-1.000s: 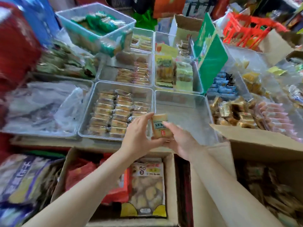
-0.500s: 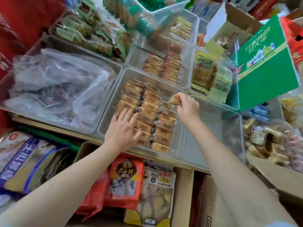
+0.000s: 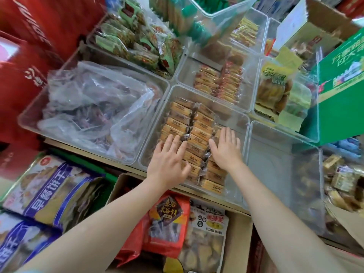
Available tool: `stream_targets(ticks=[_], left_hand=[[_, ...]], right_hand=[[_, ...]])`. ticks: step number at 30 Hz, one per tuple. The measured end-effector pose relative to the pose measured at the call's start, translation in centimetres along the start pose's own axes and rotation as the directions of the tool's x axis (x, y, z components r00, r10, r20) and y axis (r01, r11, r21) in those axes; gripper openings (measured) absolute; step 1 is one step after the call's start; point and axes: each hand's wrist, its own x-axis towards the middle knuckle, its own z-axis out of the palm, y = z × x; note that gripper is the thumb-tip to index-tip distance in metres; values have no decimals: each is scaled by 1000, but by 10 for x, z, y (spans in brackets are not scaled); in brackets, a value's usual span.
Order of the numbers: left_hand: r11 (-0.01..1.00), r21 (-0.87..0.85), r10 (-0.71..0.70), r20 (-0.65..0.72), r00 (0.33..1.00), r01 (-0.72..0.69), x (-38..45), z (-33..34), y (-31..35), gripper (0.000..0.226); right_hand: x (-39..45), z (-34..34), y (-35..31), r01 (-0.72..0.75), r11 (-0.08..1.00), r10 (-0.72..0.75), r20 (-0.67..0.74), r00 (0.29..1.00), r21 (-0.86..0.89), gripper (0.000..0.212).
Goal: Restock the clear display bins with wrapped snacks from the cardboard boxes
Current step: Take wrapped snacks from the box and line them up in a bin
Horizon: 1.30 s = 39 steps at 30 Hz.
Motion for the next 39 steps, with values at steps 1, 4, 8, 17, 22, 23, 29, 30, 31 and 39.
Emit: stream_targets(ticks=[1, 4, 8, 17, 22, 23, 29, 30, 31, 39], left_hand=[[1000, 1, -2, 0, 1000, 2, 0, -1, 0, 74], [1000, 4, -5, 17, 1000, 5, 0, -1, 0, 72], [1000, 6, 10, 17, 1000, -10, -2, -4, 1, 72], [986, -169, -6, -23, 1000, 2, -27, 2, 100, 54], [853, -404, 327, -75, 942, -329, -73, -2, 261, 46], [819, -423, 385, -99, 918, -389, -83, -4, 292, 47], [760, -195, 619, -76, 782, -620, -107, 6, 415, 68], [776, -118, 623, -15, 782, -620, -106, 12, 426, 73], [788, -51, 615, 33, 788, -613, -106, 19, 434, 77], [840, 78, 539, -8, 842, -537, -101, 34, 440, 81]], right_hand=[[-6, 4, -3, -1, 1000, 1, -23, 1000, 8, 80], [-23, 10, -11, -4, 998, 8, -48, 999, 66, 84], [-35, -6, -9, 59, 980, -45, -77, 996, 188, 64], [-208, -52, 50, 417, 745, -98, -532, 841, 521, 26], [-299, -66, 181, 270, 724, 379, -694, 613, 634, 19], [-312, -63, 210, 207, 727, 455, -686, 568, 654, 18], [-322, 1, 364, -517, 717, 603, -44, 797, 467, 47], [-320, 13, 381, -595, 689, 635, 52, 771, 413, 61], [-318, 25, 397, -653, 651, 674, 101, 732, 387, 69], [-293, 105, 454, -617, 731, 607, 135, 783, 290, 46]])
